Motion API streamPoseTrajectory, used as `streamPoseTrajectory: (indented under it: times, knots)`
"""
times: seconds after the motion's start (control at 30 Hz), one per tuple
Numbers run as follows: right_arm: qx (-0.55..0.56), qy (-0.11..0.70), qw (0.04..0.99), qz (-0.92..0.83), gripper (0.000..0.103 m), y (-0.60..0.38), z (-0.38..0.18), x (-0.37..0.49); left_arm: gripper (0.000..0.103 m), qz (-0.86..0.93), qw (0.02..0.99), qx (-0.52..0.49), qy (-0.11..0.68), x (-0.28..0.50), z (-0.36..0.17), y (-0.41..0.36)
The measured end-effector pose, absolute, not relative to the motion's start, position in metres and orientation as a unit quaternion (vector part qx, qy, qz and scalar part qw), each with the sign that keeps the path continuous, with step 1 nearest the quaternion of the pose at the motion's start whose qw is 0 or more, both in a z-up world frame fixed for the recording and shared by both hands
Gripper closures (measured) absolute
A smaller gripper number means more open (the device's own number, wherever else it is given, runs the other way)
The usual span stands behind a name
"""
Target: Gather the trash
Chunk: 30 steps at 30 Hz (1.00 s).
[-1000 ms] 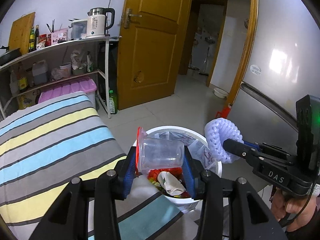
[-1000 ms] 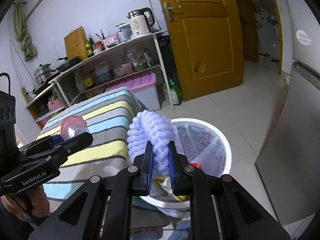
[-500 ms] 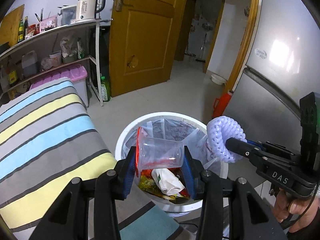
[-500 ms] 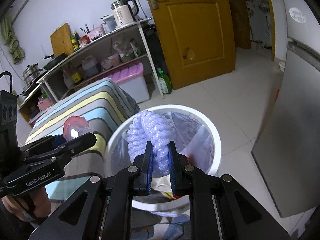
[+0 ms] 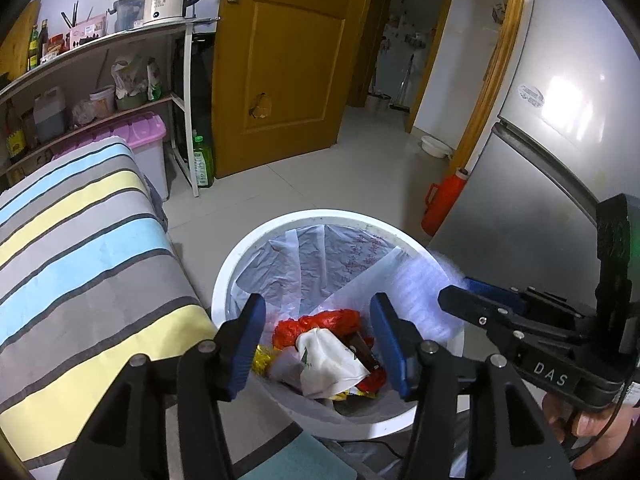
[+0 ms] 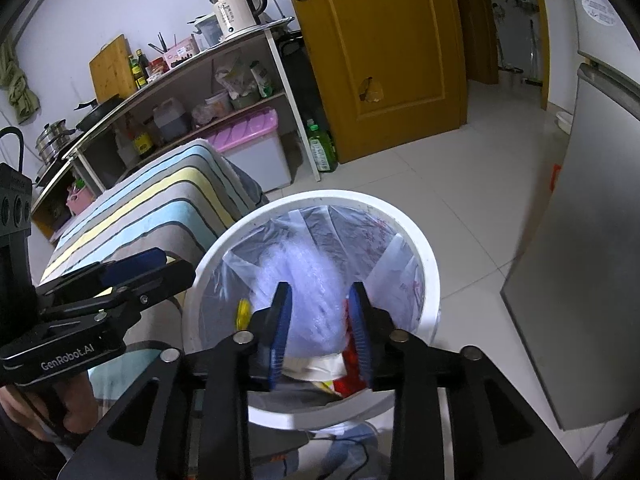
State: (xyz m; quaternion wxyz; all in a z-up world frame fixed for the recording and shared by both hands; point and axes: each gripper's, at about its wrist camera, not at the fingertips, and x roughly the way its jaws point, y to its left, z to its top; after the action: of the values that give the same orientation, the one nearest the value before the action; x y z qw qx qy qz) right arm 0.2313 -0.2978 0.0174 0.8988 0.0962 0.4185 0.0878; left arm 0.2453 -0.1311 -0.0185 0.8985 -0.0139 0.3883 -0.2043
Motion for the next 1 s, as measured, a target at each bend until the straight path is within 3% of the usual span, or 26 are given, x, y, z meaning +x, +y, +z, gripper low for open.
streamPoseTrajectory:
  times: [0.77,1.0]
  knots:
    - [0.076,0.369,0.92,0.105,0.068,-0.269,0.06,0.178,0.046,-0.192,0.921,-0.024,0.338,0.181,0.015,-0.099]
    - [0.064,0.357,0.925,0.114,0.063,-0.258,0.071,0.15,0.046,-0.189,0.929,-0.019,0.317,0.148,0.024,-0.089]
